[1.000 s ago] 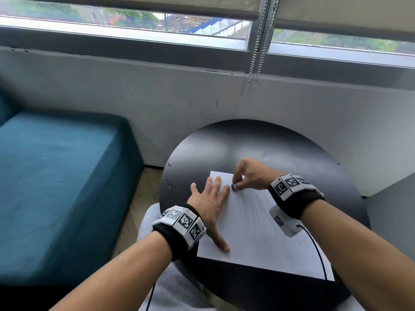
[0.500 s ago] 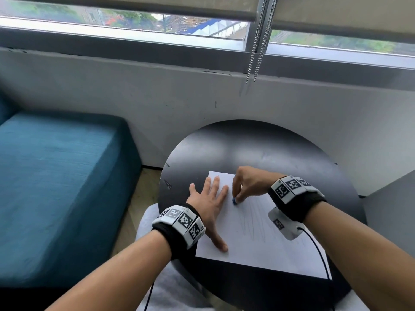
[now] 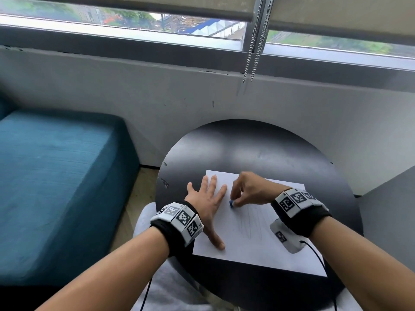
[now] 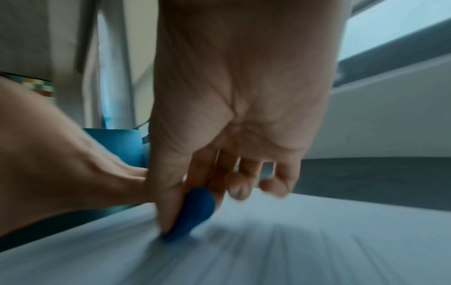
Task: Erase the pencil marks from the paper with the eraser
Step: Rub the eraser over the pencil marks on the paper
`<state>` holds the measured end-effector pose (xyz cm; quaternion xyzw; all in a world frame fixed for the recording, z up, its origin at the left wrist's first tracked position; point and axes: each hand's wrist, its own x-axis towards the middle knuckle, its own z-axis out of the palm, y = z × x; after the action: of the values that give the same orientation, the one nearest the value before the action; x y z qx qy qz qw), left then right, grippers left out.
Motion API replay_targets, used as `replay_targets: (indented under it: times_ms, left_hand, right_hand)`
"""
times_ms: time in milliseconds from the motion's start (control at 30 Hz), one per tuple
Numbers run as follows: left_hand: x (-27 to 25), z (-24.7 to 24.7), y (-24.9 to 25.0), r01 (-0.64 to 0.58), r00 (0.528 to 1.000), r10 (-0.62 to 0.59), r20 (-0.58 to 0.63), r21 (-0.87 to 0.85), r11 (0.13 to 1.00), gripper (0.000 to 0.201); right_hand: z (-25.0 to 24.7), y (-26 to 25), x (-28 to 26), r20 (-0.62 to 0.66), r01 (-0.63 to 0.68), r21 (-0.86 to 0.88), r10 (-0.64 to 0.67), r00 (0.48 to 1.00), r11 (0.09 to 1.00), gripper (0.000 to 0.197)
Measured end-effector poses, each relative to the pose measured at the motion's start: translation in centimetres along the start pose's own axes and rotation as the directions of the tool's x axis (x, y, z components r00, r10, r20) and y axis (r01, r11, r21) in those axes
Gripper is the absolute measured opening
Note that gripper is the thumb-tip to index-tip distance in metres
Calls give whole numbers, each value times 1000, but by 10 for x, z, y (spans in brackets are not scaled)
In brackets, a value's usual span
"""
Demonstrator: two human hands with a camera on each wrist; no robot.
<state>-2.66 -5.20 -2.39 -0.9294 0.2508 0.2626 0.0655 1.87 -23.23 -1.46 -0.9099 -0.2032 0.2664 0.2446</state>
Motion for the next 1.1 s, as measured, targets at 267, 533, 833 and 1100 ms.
replay_targets:
  times_ms: [267, 533, 833, 1100]
  left_hand:
    - [0, 0, 0, -2, 1000, 2, -14, 3, 1000, 155]
    - [1, 3, -2, -4, 1000, 4, -27, -9, 1000, 156]
    - [3, 4, -2, -7, 1000, 7, -29, 8, 1000, 155]
    - [2, 2, 0, -4, 1000, 4, -23, 17, 1000, 155]
  right_hand:
    - [0, 2, 4, -116, 3, 31, 0, 993, 1000, 4]
    - [-3, -8, 4, -56, 0, -42, -2, 998, 999, 10]
    - [-12, -3, 6, -61, -52, -47, 49, 997, 998, 8]
    - [-12, -7, 2, 82, -40, -51, 44, 996, 998, 8]
